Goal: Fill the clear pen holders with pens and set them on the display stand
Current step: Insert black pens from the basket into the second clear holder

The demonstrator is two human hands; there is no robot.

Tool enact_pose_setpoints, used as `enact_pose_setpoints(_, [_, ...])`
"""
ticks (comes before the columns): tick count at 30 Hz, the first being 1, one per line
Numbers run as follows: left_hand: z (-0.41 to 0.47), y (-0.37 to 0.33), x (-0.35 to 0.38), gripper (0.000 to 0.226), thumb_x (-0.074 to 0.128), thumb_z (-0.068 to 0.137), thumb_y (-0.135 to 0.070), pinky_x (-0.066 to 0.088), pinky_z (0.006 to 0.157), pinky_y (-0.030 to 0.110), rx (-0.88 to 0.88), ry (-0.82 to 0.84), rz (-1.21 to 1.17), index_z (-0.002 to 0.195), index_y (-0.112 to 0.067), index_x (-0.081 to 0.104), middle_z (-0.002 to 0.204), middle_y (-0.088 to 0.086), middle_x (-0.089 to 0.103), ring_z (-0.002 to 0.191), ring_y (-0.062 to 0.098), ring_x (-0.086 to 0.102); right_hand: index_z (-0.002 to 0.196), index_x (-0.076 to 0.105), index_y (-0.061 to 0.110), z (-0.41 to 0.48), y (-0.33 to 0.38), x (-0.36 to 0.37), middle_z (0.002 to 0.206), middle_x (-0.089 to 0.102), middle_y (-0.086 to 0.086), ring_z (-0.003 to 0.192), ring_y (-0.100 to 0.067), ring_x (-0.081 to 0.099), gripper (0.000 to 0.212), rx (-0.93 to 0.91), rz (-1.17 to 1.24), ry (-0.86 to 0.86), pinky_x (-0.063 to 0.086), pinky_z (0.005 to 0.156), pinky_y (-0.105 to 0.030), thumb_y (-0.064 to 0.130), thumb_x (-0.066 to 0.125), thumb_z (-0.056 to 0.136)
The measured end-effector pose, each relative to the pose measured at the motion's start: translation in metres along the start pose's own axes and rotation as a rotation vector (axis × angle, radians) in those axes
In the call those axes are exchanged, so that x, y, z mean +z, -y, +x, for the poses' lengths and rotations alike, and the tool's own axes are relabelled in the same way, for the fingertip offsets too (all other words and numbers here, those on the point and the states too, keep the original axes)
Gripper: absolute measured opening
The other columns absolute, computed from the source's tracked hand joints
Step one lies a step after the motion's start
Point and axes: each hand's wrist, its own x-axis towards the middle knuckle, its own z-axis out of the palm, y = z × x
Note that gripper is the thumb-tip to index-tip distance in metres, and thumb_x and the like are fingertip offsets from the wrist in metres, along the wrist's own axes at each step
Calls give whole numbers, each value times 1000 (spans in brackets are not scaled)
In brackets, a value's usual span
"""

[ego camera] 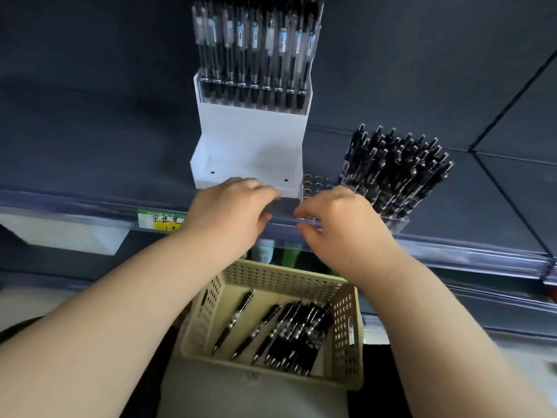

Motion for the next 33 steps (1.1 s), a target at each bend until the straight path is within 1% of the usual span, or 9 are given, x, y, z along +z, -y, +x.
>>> enact_pose_setpoints(4, [-33, 17, 16, 30, 51, 93, -32, 44, 79, 29, -84, 138, 0, 123, -35, 53, 120, -11, 57, 110, 16, 52, 118, 61, 26, -18, 10, 21, 116, 63, 2, 112, -19, 52, 28, 88, -10, 316, 45, 94, -34, 24, 52, 91])
enact_pose_setpoints(7, [-50, 21, 41, 23, 53, 91, -25, 49, 77, 31, -135, 319, -20, 112, -31, 58, 109, -5, 58, 99, 20, 58, 118, 59, 28, -20, 16, 44, 119, 61, 1, 105, -21, 58, 31, 174, 10, 538, 50, 89, -36, 21, 49, 90])
enact_pose_setpoints(11, [-58, 20, 79, 24, 50, 87, -9, 43, 65, 30, -146, 502, 53, 104, -22, 58, 105, 0, 58, 89, 24, 58, 116, 61, 26, -19, 19, 84, 114, 61, -2, 94, -24, 62, 33, 231, -6, 693, 54, 80, -35, 15, 49, 88])
enact_pose_setpoints(14, [-55, 17, 102, 26, 48, 86, -3, 40, 64, 31, -159, 611, 80, 106, -18, 56, 108, 4, 57, 89, 26, 57, 121, 57, 22, -18, 18, 114, 119, 59, -4, 101, -27, 60, 37, 262, -52, 777, 53, 83, -36, 10, 48, 87])
enact_pose_setpoints(20, [-38, 18, 154, 39, 45, 84, 5, 45, 82, 35, -227, 753, 82, 116, -15, 55, 121, 8, 55, 107, 29, 56, 130, 50, 15, -17, 15, 160, 131, 52, -11, 118, -30, 52, 45, 303, -36, 887, 45, 97, -38, 0, 47, 89])
enact_pose_setpoints(22, [-37, 18, 173, 40, 44, 89, -1, 44, 92, 37, -295, 801, 55, 126, -15, 52, 131, 9, 52, 117, 30, 52, 131, 49, 14, -18, 14, 175, 132, 50, -13, 120, -30, 50, 45, 284, -38, 905, 43, 98, -38, 0, 48, 89])
enact_pose_setpoints(25, [-45, 19, 205, 36, 35, 98, -16, 39, 97, 34, -234, 859, 86, 131, -13, 48, 136, 12, 49, 122, 31, 48, 131, 48, 11, -22, 10, 197, 132, 44, -14, 120, -33, 48, 46, 240, -71, 884, 42, 99, -42, -1, 49, 87])
enact_pose_setpoints(30, [-50, 15, 225, 42, 38, 93, -1, 38, 100, 38, -374, 791, -6, 134, -5, 36, 135, 16, 43, 123, 30, 44, 134, 43, 12, -26, 2, 221, 133, 39, -12, 123, -32, 40, 46, 191, -114, 860, 39, 99, -43, 3, 49, 89])
enact_pose_setpoints(33, [-43, 15, 226, 44, 42, 91, -2, 38, 104, 38, -410, 793, -20, 134, -5, 36, 136, 17, 44, 126, 30, 43, 135, 39, 13, -25, 0, 225, 132, 41, -12, 122, -31, 42, 45, 129, -175, 820, 40, 98, -43, 7, 47, 91])
